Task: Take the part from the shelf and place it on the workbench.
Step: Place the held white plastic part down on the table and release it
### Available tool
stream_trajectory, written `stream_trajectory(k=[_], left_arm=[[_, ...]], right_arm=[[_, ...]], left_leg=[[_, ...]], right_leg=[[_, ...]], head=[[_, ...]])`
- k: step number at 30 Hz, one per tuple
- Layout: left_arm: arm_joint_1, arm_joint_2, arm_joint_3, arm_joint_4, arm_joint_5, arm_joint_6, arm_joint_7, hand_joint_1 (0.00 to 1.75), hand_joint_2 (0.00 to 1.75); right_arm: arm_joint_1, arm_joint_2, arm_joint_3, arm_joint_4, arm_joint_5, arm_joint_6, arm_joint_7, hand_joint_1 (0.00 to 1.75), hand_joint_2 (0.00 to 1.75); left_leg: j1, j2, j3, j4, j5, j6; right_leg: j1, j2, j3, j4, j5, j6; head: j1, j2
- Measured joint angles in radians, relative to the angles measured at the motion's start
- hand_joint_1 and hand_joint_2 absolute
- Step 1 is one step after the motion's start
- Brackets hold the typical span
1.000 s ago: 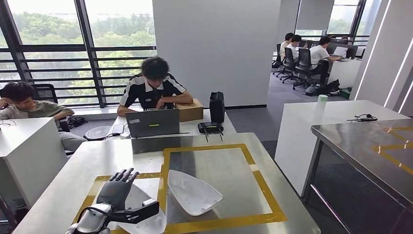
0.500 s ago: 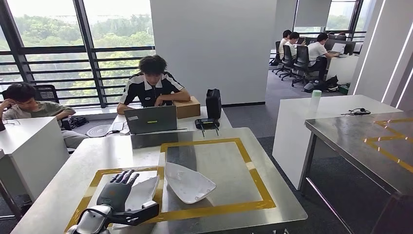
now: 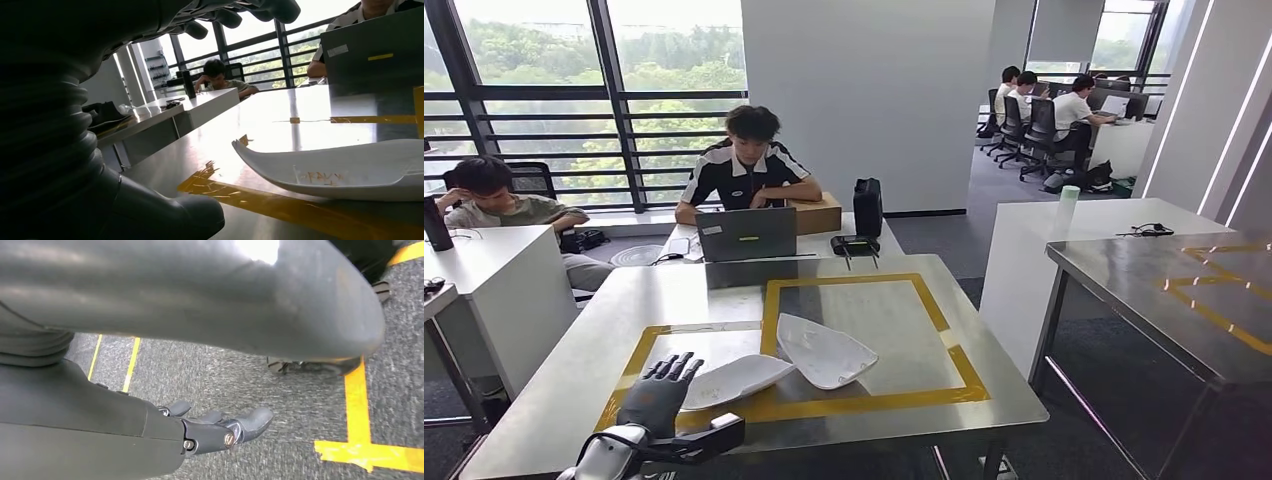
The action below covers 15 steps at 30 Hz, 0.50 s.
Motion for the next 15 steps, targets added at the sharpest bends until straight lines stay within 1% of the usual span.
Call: stream_trajectory(k=[1, 2, 3, 4, 5, 6, 7, 8, 9, 10, 11, 12, 13, 14, 15], left_arm=[[0.000, 0.001, 0.001, 0.000, 0.000, 0.000, 0.000, 0.00, 1.75], [-0.001, 0.001, 0.001, -0.001, 0.000, 0.001, 0.000, 0.00, 1.75], [-0.001, 0.002, 0.002, -0.001, 0.000, 0.001, 0.000, 0.00, 1.75], [-0.002, 0.002, 0.002, -0.001, 0.000, 0.001, -0.001, 0.00, 1.75], [-0.002, 0.003, 0.002, -0.001, 0.000, 0.001, -0.001, 0.00, 1.75], [-0.002, 0.005, 0.003, 0.000, 0.000, 0.002, -0.001, 0.00, 1.75], [-0.002, 0.006, 0.004, 0.000, 0.000, 0.002, -0.001, 0.00, 1.75], [-0.002, 0.007, 0.004, 0.000, -0.001, 0.003, -0.002, 0.00, 1.75], [-0.001, 0.007, 0.005, 0.000, -0.002, 0.004, -0.002, 0.00, 1.75], [0.001, 0.007, 0.005, 0.001, -0.003, 0.004, -0.003, 0.00, 1.75], [0.003, 0.007, 0.005, 0.003, -0.004, 0.004, -0.003, 0.00, 1.75], [0.005, 0.007, 0.005, 0.003, -0.005, 0.004, -0.003, 0.00, 1.75], [0.005, 0.006, 0.005, 0.004, -0.005, 0.004, -0.003, 0.00, 1.75], [0.005, 0.006, 0.005, 0.003, -0.006, 0.004, -0.003, 0.00, 1.75], [0.004, 0.004, 0.005, 0.002, -0.006, 0.004, -0.003, 0.00, 1.75]], right_arm=[[-0.001, 0.000, 0.000, 0.000, 0.000, 0.000, 0.000, 0.00, 0.00], [-0.002, -0.001, 0.000, 0.000, 0.000, 0.001, 0.000, 0.00, 0.00], [-0.002, -0.001, 0.000, 0.000, 0.000, 0.000, 0.000, 0.00, 0.00], [-0.002, -0.001, 0.000, 0.000, 0.000, 0.000, 0.001, 0.00, 0.00], [-0.002, -0.001, 0.000, 0.000, 0.000, 0.000, 0.002, 0.00, 0.00], [-0.002, -0.001, 0.000, 0.000, 0.000, 0.000, 0.002, 0.00, 0.00], [-0.002, -0.001, 0.000, 0.000, 0.000, 0.000, 0.004, 0.00, 0.00], [-0.002, -0.001, 0.000, 0.000, 0.000, 0.000, 0.005, 0.00, 0.00], [-0.002, -0.001, 0.000, 0.000, -0.001, 0.000, 0.006, 0.00, 0.00], [-0.002, -0.001, 0.000, 0.000, -0.001, 0.000, 0.009, 0.00, 0.00], [-0.002, -0.001, 0.000, 0.000, -0.002, 0.000, 0.011, 0.00, 0.00], [-0.002, -0.001, 0.000, 0.000, -0.002, 0.000, 0.014, 0.00, 0.00], [-0.001, -0.001, 0.000, 0.000, -0.002, 0.000, 0.016, 0.00, 0.00], [-0.001, -0.001, 0.000, 0.000, -0.002, 0.000, 0.017, 0.00, 0.00], [-0.001, -0.001, 0.000, 0.000, -0.002, 0.000, 0.017, 0.00, 0.00]], left_leg=[[0.000, 0.001, -0.004, 0.000, 0.007, -0.006], [0.000, 0.001, -0.006, -0.001, 0.015, -0.012], [0.001, 0.002, -0.007, -0.003, 0.022, -0.018], [0.002, 0.002, -0.009, -0.004, 0.028, -0.024], [0.003, 0.000, -0.014, 0.002, 0.021, -0.030], [0.004, -0.002, -0.024, 0.022, -0.003, -0.036], [0.005, -0.004, -0.038, 0.062, -0.042, -0.041], [0.008, -0.005, -0.055, 0.119, -0.092, -0.046], [0.010, -0.005, -0.070, 0.184, -0.135, -0.051], [0.013, -0.005, -0.078, 0.238, -0.159, -0.055], [0.016, -0.005, -0.074, 0.268, -0.161, -0.059], [0.019, -0.005, -0.056, 0.266, -0.144, -0.061], [0.022, -0.005, -0.020, 0.230, -0.121, -0.062], [0.025, -0.005, 0.029, 0.169, -0.108, -0.063], [0.025, -0.006, 0.081, 0.099, -0.108, -0.062]], right_leg=[[0.004, 0.000, 0.028, -0.045, -0.001, -0.005], [0.007, 0.000, 0.040, -0.067, -0.004, -0.010], [0.010, 0.000, 0.038, -0.072, 0.002, -0.015], [0.008, 0.000, 0.035, -0.077, 0.009, -0.021], [0.006, -0.002, 0.031, -0.081, 0.019, -0.027], [0.003, -0.004, 0.025, -0.086, 0.030, -0.034], [0.000, -0.005, 0.016, -0.089, 0.042, -0.038], [0.001, -0.006, 0.004, -0.090, 0.052, -0.041], [0.000, -0.006, -0.010, -0.090, 0.063, -0.043], [0.000, -0.006, -0.024, -0.089, 0.074, -0.042], [0.000, -0.006, -0.038, -0.089, 0.085, -0.041], [-0.001, -0.006, -0.053, -0.088, 0.096, -0.038], [-0.002, -0.006, -0.067, -0.087, 0.107, -0.034], [-0.003, -0.006, -0.079, -0.085, 0.116, -0.030], [-0.003, -0.006, -0.089, -0.083, 0.125, -0.024]], head=[[0.000, 0.000], [-0.001, 0.000], [-0.001, 0.000], [-0.001, 0.000], [-0.001, 0.000], [-0.002, 0.000], [-0.002, 0.000], [-0.003, 0.000], [-0.004, 0.000], [-0.004, 0.000], [-0.004, 0.000], [-0.004, 0.000], [-0.004, 0.000], [-0.003, 0.000], [-0.004, 0.000]])
